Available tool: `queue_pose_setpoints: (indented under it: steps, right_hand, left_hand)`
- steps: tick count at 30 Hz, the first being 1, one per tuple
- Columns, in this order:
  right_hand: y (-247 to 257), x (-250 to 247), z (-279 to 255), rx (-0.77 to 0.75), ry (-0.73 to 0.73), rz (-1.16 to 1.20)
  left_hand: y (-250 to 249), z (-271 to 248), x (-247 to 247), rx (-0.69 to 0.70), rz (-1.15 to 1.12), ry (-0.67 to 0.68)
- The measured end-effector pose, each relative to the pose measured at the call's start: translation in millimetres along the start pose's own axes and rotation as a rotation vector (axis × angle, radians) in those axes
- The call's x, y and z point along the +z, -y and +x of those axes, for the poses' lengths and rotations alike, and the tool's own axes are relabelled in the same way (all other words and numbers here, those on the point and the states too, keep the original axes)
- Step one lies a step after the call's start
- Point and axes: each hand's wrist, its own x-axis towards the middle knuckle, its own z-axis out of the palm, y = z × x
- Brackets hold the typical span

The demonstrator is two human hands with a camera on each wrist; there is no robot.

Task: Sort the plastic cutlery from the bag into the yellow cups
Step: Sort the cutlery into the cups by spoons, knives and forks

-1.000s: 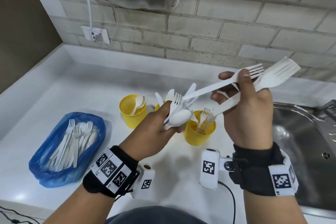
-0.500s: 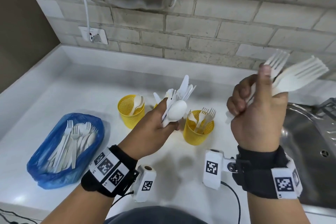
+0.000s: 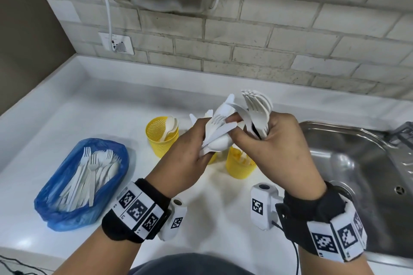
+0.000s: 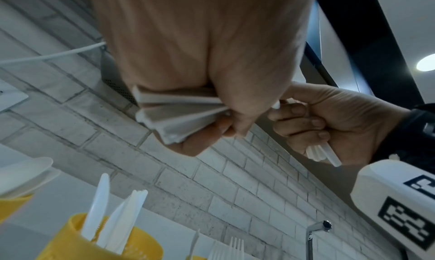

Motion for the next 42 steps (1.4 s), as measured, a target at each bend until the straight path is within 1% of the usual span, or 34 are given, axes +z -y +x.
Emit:
queue_pose_setpoints:
  steps: [3, 5, 9, 13, 15, 19, 21, 22, 24, 26, 28, 30, 34, 36, 39, 42]
  right_hand:
    - [-1.1, 1.2, 0.7, 0.000, -0.001, -0.060]
    - [-1.7, 3.8, 0.9, -0.044, -0.033, -0.119]
    - [-4.5, 9.1, 0.9, -0.152, -0.192, -0.155]
    - [-6.4, 8.3, 3.2, -0.181, -0.344, -0.091]
    - [-10.4, 6.9, 4.9, -0.155, -0.360, 0.000]
    - [-10.0, 6.5, 4.9, -0.043, -0.195, 0.207]
    - [-10.0, 7.6, 5.3, -0.018, -0.198, 0.249]
    - [-10.6, 7.3, 6.3, 0.007, -0.234, 0.309]
    - [-10.8, 3.0, 9.6, 0.090, -0.323, 0.545]
    - [-12.5, -5.0, 14.4, 0.147, -0.386, 0.746]
    - [-15.7, -14.3, 17.6, 0.177, -0.411, 0.867]
    - [-21.7, -22.6, 20.2, 0.210, -0.434, 0.968]
    - [-33.6, -30.2, 23.7, 0.321, -0.482, 1.114]
    - [-37.0, -30.5, 24.3, 0.363, -0.516, 1.172]
    - [-37.2, -26.9, 24.2, 0.360, -0.538, 1.249]
    - [-32.6, -22.2, 24.7, 0.310, -0.531, 1.247]
  left_hand:
    - [0.1, -0.5, -1.3, 0.038, 0.052, -0.004]
    - [0.3, -1.3, -1.2, 0.043, 0.072, 0.003]
    - [-0.2, -0.9, -0.9, 0.025, 0.043, -0.016]
    - [-1.1, -2.5, -2.7, 0.032, 0.028, -0.047]
    - [-1.4, -3.2, -4.0, 0.022, 0.033, -0.055]
    - [-3.5, -1.4, -3.7, 0.001, -0.001, -0.047]
    - [-6.1, -0.2, -3.1, -0.057, -0.068, -0.006]
    - [-7.3, 0.0, -2.4, -0.127, -0.163, 0.044]
    - [-10.2, -1.1, -2.0, -0.251, -0.477, 0.172]
    - [-10.4, -1.5, -0.7, -0.294, -0.719, 0.222]
    - [-10.2, 0.1, 0.4, -0.313, -0.844, 0.228]
    - [-10.8, 2.3, 0.2, -0.316, -0.916, 0.249]
    - [-9.2, 1.0, -2.9, -0.288, -0.994, 0.287]
    - [-11.2, 0.1, -4.4, -0.274, -0.998, 0.293]
    - [-13.4, 0.3, -5.2, -0.267, -0.902, 0.263]
    - [-13.8, -0.4, -3.7, -0.249, -0.778, 0.186]
